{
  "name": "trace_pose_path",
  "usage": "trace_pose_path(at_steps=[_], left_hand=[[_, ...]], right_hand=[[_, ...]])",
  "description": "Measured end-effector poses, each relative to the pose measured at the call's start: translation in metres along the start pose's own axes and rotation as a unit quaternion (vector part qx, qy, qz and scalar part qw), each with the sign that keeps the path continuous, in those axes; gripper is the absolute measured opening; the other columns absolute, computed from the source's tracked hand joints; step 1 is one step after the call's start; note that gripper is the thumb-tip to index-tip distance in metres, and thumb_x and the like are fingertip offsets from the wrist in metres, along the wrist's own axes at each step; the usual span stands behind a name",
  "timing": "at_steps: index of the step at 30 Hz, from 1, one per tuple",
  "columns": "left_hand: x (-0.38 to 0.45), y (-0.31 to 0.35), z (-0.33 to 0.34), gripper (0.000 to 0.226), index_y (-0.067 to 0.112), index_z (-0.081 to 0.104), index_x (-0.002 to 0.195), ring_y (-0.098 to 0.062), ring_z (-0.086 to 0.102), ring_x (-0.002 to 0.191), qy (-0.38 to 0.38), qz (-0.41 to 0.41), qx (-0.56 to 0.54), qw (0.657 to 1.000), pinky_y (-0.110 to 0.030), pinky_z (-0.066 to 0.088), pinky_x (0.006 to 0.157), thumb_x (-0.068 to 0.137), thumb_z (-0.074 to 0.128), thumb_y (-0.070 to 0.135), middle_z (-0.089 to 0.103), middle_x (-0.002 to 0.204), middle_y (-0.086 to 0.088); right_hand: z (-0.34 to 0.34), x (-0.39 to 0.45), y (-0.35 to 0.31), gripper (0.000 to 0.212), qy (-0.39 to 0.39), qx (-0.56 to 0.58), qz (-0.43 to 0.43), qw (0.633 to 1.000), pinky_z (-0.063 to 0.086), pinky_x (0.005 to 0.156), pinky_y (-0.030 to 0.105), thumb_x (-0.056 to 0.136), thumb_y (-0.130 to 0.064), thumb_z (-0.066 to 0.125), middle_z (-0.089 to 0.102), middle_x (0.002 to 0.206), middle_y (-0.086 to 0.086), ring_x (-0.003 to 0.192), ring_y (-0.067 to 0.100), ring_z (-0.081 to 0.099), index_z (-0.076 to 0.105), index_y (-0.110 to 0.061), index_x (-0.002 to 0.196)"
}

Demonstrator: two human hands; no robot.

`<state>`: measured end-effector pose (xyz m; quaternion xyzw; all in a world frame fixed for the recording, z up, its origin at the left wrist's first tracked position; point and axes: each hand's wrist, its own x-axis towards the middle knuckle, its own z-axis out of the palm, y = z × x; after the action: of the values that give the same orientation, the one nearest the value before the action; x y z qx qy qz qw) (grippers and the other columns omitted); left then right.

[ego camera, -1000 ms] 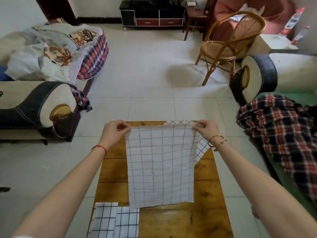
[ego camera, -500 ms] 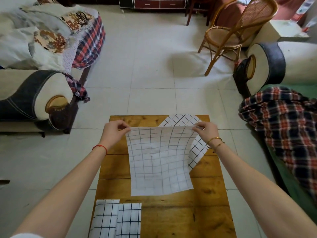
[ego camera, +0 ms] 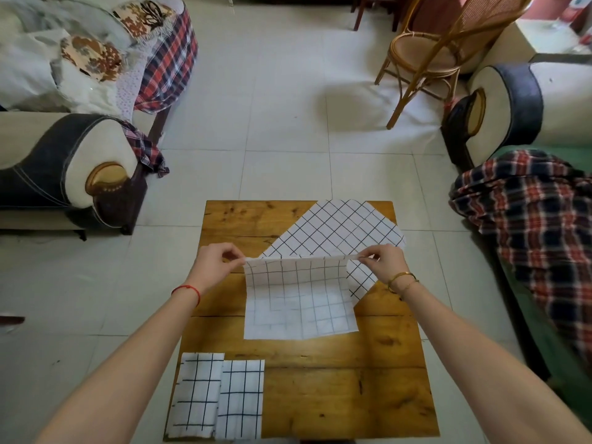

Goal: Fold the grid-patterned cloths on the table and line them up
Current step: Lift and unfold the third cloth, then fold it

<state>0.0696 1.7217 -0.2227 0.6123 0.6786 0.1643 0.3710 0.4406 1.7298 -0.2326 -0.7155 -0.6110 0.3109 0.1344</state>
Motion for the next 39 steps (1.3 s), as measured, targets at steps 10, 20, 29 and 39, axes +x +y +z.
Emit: trace_pose_path(at_steps=[10,20,29,39], left_hand=[[-0.030,-0.066,0.062,0.004,0.024,0.070,0.082,-0.012,0.058,0.095,-0.056,-0.051,0.032,0.997,-0.030,0.051,0.085,0.083,0.073,0.022,0.065,0.098,0.005],[-0.046,-0.114,0.119,0.009,0.022,0.068,0.087,-0.012,0.056,0.101,-0.106,-0.098,0.053,0.988,-0.031,0.050,0.094,0.085,0.069,0.013,0.061,0.106,0.002],[-0.041,-0.132,0.142,0.017,0.018,0.067,0.099,-0.009,0.049,0.101,-0.139,-0.110,0.044,0.983,-0.021,0.039,0.087,0.083,0.072,0.021,0.057,0.106,0.005],[0.033,-0.129,0.139,0.024,0.010,0.062,0.114,-0.011,0.057,0.091,0.028,-0.194,-0.015,0.980,-0.021,0.047,0.075,0.093,0.060,0.022,0.064,0.103,-0.002]], right_hand=[[0.063,-0.032,0.042,0.015,-0.090,-0.104,0.026,0.990,0.049,0.072,0.029,0.090,-0.023,0.061,0.066,0.102,0.002,0.100,0.020,0.057,0.073,-0.020,0.099],[0.128,-0.035,0.083,0.017,-0.156,-0.178,0.033,0.971,0.054,0.081,0.032,0.089,-0.022,0.060,0.068,0.104,0.002,0.099,0.019,0.059,0.073,-0.023,0.100],[0.153,-0.031,0.104,0.040,-0.225,-0.189,0.058,0.954,0.042,0.096,0.034,0.081,-0.042,0.068,0.060,0.116,-0.002,0.117,0.022,0.046,0.061,-0.026,0.117],[0.154,0.038,0.089,0.018,0.015,0.057,0.192,0.980,0.047,0.072,0.024,0.091,-0.023,0.059,0.066,0.100,0.003,0.084,0.014,0.058,0.065,-0.010,0.103]])
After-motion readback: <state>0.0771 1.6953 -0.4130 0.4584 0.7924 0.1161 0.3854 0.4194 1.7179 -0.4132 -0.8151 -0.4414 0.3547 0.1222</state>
